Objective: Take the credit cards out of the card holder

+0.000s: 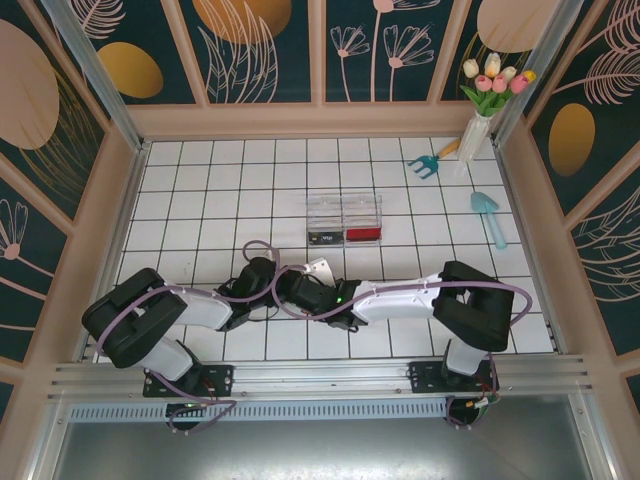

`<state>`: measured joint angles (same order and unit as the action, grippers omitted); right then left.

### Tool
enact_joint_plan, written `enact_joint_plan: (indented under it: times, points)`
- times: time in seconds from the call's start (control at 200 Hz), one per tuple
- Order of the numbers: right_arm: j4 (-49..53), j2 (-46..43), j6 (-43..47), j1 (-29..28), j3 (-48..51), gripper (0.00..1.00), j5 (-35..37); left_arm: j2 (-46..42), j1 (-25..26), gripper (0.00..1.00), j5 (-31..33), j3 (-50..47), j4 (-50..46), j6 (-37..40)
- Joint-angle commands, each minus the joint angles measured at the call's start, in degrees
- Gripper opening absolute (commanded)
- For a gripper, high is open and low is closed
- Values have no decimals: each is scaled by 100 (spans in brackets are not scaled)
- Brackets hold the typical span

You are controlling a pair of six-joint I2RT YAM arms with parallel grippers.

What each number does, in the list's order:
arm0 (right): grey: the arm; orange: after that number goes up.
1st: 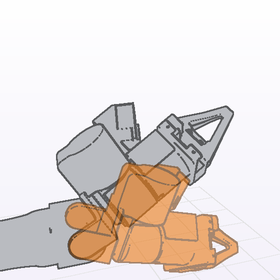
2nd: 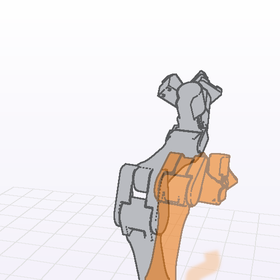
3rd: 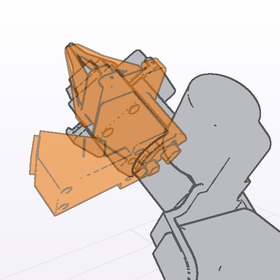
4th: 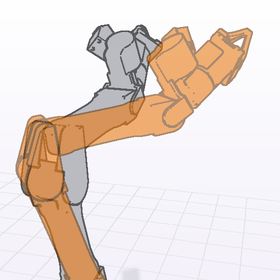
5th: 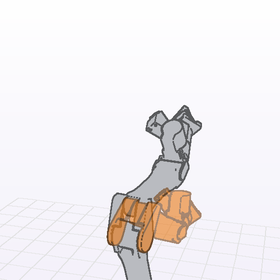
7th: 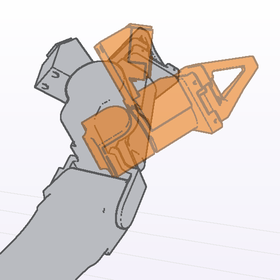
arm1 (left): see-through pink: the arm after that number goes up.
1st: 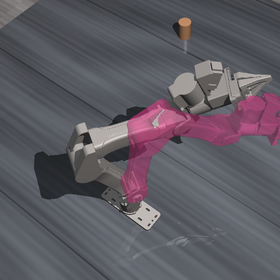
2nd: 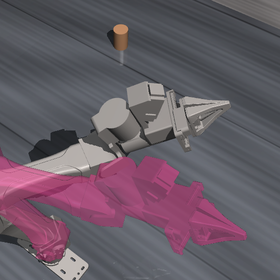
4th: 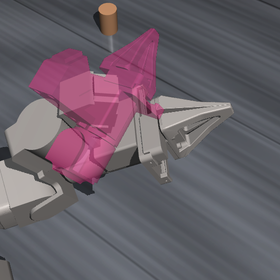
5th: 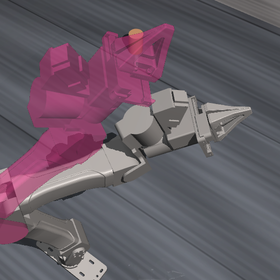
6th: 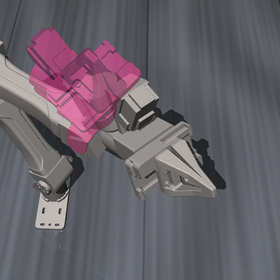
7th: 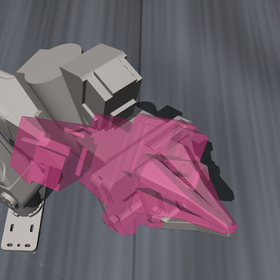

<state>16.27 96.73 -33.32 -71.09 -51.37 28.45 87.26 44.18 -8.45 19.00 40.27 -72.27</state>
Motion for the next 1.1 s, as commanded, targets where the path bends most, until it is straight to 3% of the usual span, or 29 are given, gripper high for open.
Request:
enact_joint_plan:
  times: [0.0, 0.23, 0.571, 0.891, 1.096]
  points:
    - [18, -211, 7, -21, 146, 0, -125, -251, -24, 0, -29, -98, 42, -26]
    - [-175, -404, 131, -19, 233, 0, -181, -669, 61, 0, -17, -35, -196, 42]
    - [-360, -474, 177, -24, 354, 0, -214, 185, 282, 0, -18, 84, 71, -363]
    - [-458, -510, 68, -26, 470, 0, -161, 433, 403, 0, 368, 18, -647, -838]
    - [-561, -980, -166, 19, 757, 0, -52, 406, 404, 0, 683, -94, -1079, -1041]
